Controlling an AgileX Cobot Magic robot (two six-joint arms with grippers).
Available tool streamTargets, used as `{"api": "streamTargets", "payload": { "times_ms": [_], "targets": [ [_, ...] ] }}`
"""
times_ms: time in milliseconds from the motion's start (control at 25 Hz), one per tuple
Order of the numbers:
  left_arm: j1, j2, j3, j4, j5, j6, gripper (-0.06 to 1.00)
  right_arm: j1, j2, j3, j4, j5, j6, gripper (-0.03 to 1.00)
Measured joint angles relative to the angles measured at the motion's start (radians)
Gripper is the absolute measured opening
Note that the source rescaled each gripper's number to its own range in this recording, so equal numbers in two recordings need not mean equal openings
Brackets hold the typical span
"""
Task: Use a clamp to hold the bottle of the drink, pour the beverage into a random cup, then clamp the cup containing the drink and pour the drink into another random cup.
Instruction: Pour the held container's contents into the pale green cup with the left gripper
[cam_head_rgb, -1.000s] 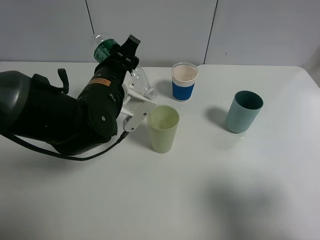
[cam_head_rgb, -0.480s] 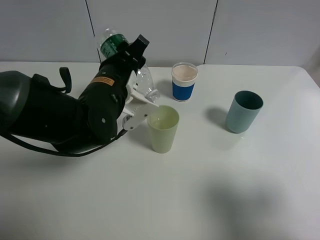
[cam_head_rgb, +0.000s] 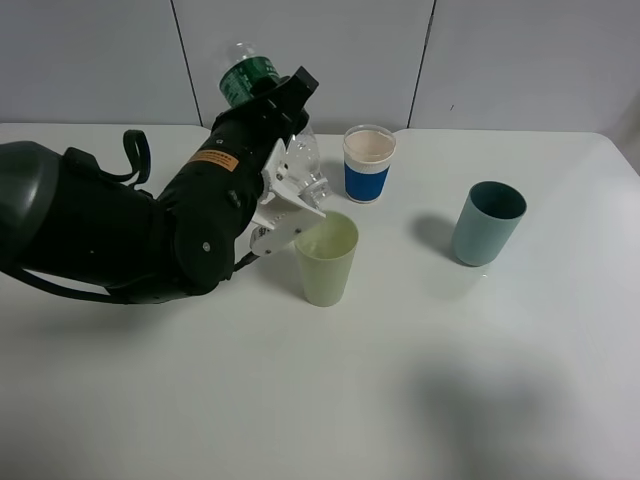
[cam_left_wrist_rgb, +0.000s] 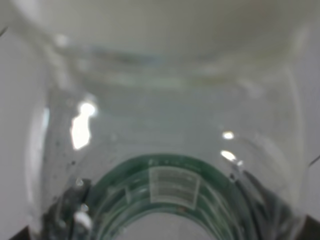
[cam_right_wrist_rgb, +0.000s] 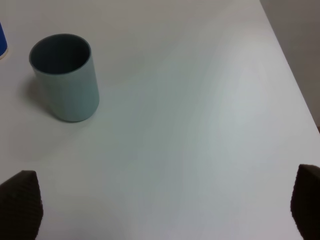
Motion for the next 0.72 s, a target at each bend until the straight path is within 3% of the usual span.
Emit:
{"api": "streamTargets", "payload": {
  "times_ms": [240,400,680,720],
  "targets": [
    [0.000,0.000,0.000,0.009,0.007,-0.009,0.08,0.000,0.000,0.000,0.000,0.000,0.000,1.00],
    [0.000,-0.006,0.000,-0.009,0.021,-0.082,0.08,0.000,0.000,0.000,0.000,0.000,0.000,1.00],
    [0.012,-0.093,0.000,-0.198,0.169,-0.451,0.08,0.000,0.000,0.000,0.000,0.000,0.000,1.00],
    [0.012,-0.093,0.000,-0.198,0.169,-0.451,0.08,0.000,0.000,0.000,0.000,0.000,0.000,1.00]
  ]
}}
